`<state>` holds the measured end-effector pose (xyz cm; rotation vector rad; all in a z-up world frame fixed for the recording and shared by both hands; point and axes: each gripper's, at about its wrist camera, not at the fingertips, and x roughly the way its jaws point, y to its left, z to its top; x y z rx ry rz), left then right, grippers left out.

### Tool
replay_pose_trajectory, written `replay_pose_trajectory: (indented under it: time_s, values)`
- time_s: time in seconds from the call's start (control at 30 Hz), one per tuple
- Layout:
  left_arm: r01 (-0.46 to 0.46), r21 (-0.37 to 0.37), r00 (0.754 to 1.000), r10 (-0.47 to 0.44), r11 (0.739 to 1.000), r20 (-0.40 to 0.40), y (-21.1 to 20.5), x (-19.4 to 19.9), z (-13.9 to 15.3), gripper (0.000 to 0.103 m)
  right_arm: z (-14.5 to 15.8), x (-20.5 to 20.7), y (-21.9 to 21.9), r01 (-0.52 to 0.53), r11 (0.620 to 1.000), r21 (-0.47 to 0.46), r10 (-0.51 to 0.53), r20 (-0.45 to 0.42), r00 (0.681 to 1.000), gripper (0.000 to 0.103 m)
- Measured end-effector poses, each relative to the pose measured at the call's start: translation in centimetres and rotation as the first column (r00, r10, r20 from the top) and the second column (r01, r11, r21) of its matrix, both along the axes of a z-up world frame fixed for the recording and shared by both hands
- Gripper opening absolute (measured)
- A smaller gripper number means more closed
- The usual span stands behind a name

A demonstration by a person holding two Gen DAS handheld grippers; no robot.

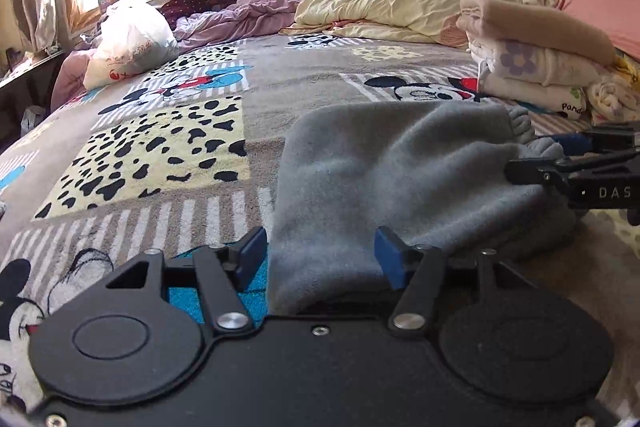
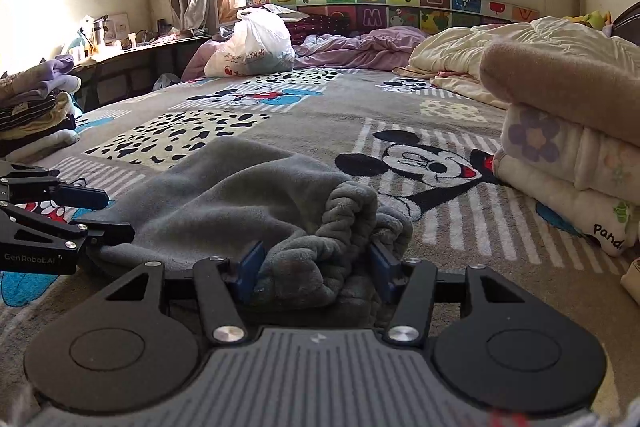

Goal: Fold clothes

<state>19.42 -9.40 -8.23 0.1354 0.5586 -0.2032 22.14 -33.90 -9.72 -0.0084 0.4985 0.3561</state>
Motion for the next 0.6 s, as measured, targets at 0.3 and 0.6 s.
replay_pose_trajectory:
  time_s: [0.3, 0.6]
  values:
    - [-0.077, -0.119, 0.997, 0.074, 0.990, -0.027, 1.5, -1.0, 0.8, 0.071, -0.2, 0.0, -0.5, 0.052, 0.999, 0.006, -0.052, -0.029, 0.998, 0.077]
    - [-0.200, -0.369, 0.972, 0.136, 0.908, -0.194, 4.6, 2.2, -0.5, 0.075, -1.1, 1.1, -2.0, 0.090, 0.990, 0.107, -0.076, -0.124, 0.989, 0.085]
